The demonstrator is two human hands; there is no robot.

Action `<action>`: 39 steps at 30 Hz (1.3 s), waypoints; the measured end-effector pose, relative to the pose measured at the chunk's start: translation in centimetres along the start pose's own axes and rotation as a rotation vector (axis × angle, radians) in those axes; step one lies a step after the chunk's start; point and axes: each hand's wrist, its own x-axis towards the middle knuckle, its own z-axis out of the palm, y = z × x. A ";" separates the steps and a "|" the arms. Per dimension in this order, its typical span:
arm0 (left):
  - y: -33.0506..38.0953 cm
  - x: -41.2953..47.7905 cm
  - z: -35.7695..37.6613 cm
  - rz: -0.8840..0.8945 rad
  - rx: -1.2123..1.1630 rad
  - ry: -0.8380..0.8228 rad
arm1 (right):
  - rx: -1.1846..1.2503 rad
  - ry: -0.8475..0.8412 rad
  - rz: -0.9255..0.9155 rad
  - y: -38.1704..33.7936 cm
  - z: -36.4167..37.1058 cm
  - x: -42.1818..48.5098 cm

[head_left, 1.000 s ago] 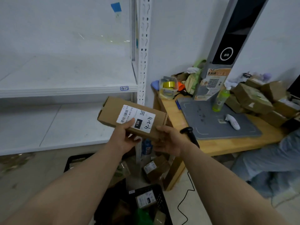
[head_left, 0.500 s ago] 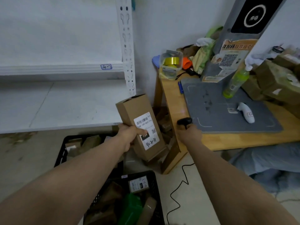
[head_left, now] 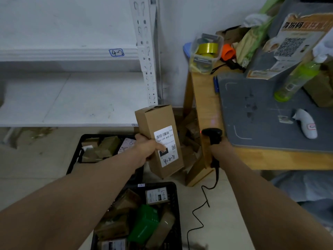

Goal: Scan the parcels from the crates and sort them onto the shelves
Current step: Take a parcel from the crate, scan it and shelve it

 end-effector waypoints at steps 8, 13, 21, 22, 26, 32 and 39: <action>0.4 1.2 -1.1 0.093 0.069 0.203 | 0.517 -0.543 -0.192 -1.3 -0.3 -5.8; 1.1 0.5 -1.3 0.155 0.066 0.271 | 0.416 -0.568 -0.326 -3.2 -0.8 -8.0; 1.7 0.2 -1.6 0.179 0.042 0.293 | 0.330 -0.567 -0.370 -4.3 -0.6 -9.5; 1.6 0.3 -1.8 0.179 0.040 0.290 | 0.331 -0.575 -0.374 -4.4 -0.7 -9.6; 1.5 0.2 -2.0 0.184 0.060 0.297 | 0.357 -0.601 -0.378 -4.6 -0.7 -10.2; 1.4 0.8 -2.1 0.168 0.049 0.290 | 0.325 -0.598 -0.347 -4.8 -0.4 -10.4; 1.1 1.4 -2.2 0.149 0.015 0.246 | 0.364 -0.487 -0.272 -4.7 -0.3 -8.1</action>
